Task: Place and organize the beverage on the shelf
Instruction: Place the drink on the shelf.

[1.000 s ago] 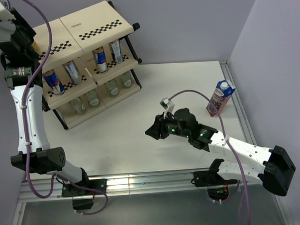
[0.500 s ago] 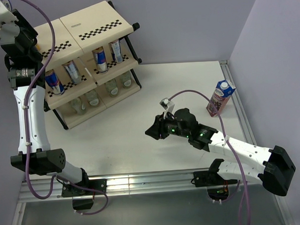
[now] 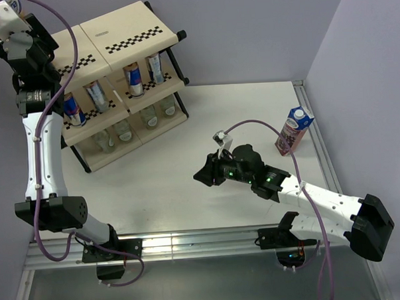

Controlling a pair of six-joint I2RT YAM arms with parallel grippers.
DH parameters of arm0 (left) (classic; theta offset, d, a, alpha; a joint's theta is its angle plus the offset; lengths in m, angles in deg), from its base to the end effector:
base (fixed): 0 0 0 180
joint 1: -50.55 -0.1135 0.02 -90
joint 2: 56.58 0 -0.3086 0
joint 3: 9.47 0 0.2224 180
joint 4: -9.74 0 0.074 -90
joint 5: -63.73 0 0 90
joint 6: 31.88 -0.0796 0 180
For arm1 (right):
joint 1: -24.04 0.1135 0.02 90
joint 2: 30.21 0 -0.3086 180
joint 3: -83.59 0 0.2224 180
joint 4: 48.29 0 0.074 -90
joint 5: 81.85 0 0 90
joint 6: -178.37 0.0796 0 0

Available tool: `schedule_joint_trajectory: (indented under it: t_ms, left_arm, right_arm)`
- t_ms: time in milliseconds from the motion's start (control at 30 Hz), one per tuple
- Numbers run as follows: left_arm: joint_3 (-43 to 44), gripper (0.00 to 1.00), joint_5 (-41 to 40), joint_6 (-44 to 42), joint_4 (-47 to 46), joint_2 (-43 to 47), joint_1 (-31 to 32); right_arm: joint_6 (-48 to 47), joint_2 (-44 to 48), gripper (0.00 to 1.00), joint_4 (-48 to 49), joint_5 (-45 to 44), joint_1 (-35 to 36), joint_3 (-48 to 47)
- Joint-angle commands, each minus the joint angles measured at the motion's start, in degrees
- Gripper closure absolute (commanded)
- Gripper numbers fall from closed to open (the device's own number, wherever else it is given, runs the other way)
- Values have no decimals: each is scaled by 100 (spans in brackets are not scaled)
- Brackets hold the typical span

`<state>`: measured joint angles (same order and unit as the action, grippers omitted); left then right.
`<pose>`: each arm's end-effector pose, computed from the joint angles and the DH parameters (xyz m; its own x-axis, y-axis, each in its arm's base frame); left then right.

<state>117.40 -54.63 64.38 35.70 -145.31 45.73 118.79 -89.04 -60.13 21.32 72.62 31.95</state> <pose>0.3245 0.0653 0.5898 0.2675 -0.0737 -0.9607 -0.5105 0.8348 -0.2062 0.1347 0.1801 0.3003 -0.6279 0.0335 -0.7776 -0.6433 0.5400 0.5427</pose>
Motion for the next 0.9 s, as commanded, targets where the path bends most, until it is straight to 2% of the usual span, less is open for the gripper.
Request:
schedule_joint_trajectory:
  t_ms: [0, 67, 133, 167, 267, 533, 700, 733, 767, 833, 867]
  left_arm:
    - [-293, 23, 129, 95, 165, -40, 69]
    - [-416, 25, 94, 112, 77, 13, 34]
    - [-461, 21, 33, 138, 51, 75, -10]
    - [-504, 14, 32, 147, 24, 127, -10]
    - [-592, 4, 50, 147, -46, 224, -10]
    - [-601, 0, 120, 279, 77, 417, -10]
    - [-637, 1, 348, 358, 147, 716, -10]
    - [-645, 0, 357, 393, 191, 751, -10]
    - [-637, 1, 349, 393, 209, 830, -10]
    - [-636, 1, 436, 411, 244, 918, -10]
    - [-645, 1, 471, 411, 244, 1014, -10]
  right_arm:
    - [-97, -14, 56, 207, -16, -33, 22]
    - [-97, -50, 56, 207, -16, -33, 4]
    - [-88, -85, 56, 234, 19, -32, -5]
    - [-88, -102, 56, 234, 28, -33, -13]
    - [-79, -164, 56, 234, 72, -32, -49]
    - [-97, -85, 55, 225, 37, -32, -49]
    - [-115, -59, 49, 190, -25, -33, -57]
    - [-115, -59, 47, 172, -34, -24, -66]
    - [-97, -76, 38, 164, -103, -32, -84]
    - [-36, -50, 26, 129, -200, -24, -84]
    - [-27, -41, 15, 120, -314, -32, -93]
